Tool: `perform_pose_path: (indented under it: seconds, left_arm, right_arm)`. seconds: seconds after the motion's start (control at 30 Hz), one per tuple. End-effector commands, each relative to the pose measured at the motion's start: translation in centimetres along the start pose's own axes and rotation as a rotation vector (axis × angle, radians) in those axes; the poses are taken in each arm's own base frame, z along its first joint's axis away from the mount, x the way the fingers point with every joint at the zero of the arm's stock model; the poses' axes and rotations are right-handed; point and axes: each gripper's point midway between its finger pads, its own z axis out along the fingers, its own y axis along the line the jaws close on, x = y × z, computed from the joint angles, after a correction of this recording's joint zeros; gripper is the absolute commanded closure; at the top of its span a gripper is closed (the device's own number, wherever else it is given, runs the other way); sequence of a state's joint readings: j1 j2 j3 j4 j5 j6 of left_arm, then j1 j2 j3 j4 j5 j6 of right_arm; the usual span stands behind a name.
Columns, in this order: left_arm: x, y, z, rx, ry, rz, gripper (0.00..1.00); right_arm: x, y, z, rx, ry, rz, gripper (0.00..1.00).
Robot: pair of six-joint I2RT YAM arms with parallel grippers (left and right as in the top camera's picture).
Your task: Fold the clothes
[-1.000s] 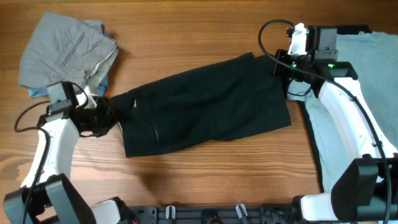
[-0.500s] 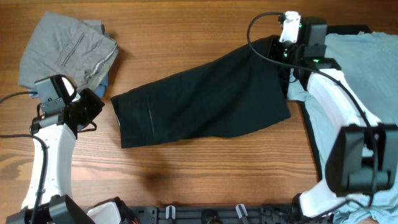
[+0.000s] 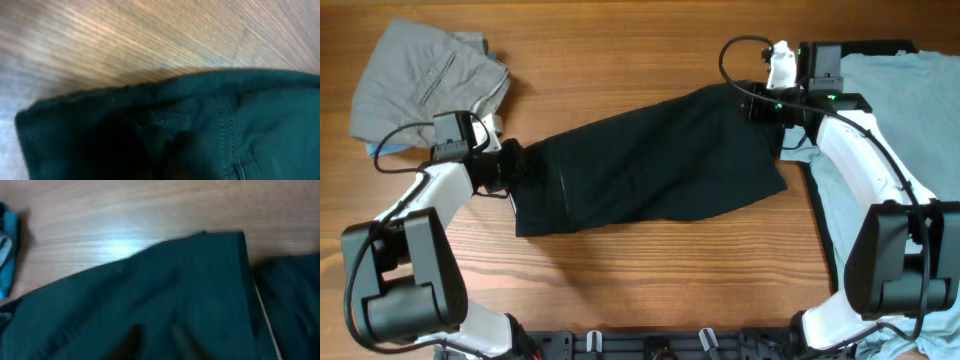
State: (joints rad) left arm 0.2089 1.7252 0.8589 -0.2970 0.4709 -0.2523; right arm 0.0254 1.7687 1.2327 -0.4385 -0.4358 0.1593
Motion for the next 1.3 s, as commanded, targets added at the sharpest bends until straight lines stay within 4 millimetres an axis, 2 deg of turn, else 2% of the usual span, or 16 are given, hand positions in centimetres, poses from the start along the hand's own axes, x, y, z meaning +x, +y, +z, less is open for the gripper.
perform_pose_path:
  seconds: [0.0, 0.1, 0.2, 0.37, 0.5, 0.6, 0.63, 0.7, 0.87, 0.93, 1.0, 1.03, 1.07, 1.1, 1.17, 1.27]
  left_arm:
    - [-2.9, -1.4, -5.0, 0.059, -0.135, -0.011, 0.96]
    - [-3.9, -1.0, -8.7, -0.031, -0.240, -0.001, 0.96]
    - [-2.1, 1.7, -8.0, -0.156, -0.171, -0.057, 0.87]
    - [-1.4, 5.0, -7.8, -0.319, -0.151, -0.091, 0.96]
    - [-4.5, 1.7, -10.4, -0.209, -0.260, -0.046, 0.96]
    - [-4.4, 0.6, -11.3, -0.175, -0.271, -0.035, 0.77]
    - [-4.1, 0.7, -11.3, -0.178, -0.260, -0.039, 0.76]
    - [-3.7, 0.7, -11.1, -0.176, -0.241, -0.041, 0.96]
    - [-0.6, -4.9, -9.3, 0.061, -0.092, 0.142, 0.96]
    - [1.9, -6.0, -7.2, 0.059, 0.001, 0.244, 0.96]
    - [3.6, -4.1, -4.7, -0.070, 0.069, 0.270, 0.96]
    - [4.0, -2.9, -3.7, -0.133, 0.092, 0.256, 0.96]
    - [4.3, -1.6, -2.8, -0.190, 0.115, 0.224, 0.96]
    - [4.2, 0.7, -2.1, -0.290, 0.122, 0.154, 0.96]
    - [4.1, 3.1, -1.2, -0.350, 0.134, 0.089, 0.96]
    - [4.1, 4.4, -0.7, -0.366, 0.139, 0.014, 0.96]
  right_arm:
    - [0.5, -1.8, 0.0, 0.102, 0.016, 0.011, 0.90]
    - [2.3, -2.8, 1.2, 0.118, 0.086, 0.042, 0.90]
    - [4.4, -3.4, 2.1, 0.127, 0.168, 0.076, 0.89]
    - [8.2, -3.7, 1.3, 0.151, 0.317, 0.137, 0.88]
    - [12.4, -4.2, 1.4, 0.158, 0.419, 0.209, 0.86]
    - [16.6, -4.3, 2.2, 0.120, 0.477, 0.250, 0.85]
    - [17.8, -5.5, 2.2, 0.191, 0.484, 0.297, 0.87]
    - [19.8, -11.1, -0.2, 0.577, 0.456, 0.488, 0.96]
    - [18.1, -12.4, -1.8, 0.586, 0.457, 0.496, 0.96]
    - [15.9, -10.0, -1.7, 0.422, 0.456, 0.362, 0.96]
    - [14.4, -7.5, -2.8, 0.314, 0.428, 0.337, 0.94]
    - [14.3, -6.7, -3.6, 0.295, 0.427, 0.341, 0.83]
    - [14.9, -6.6, -4.6, 0.319, 0.449, 0.346, 0.39]
    - [16.0, -7.0, -5.6, 0.377, 0.488, 0.372, 0.12]
    - [18.6, -7.3, -6.0, 0.412, 0.564, 0.416, 0.04]
    - [20.6, -6.2, -4.1, 0.283, 0.570, 0.432, 0.09]
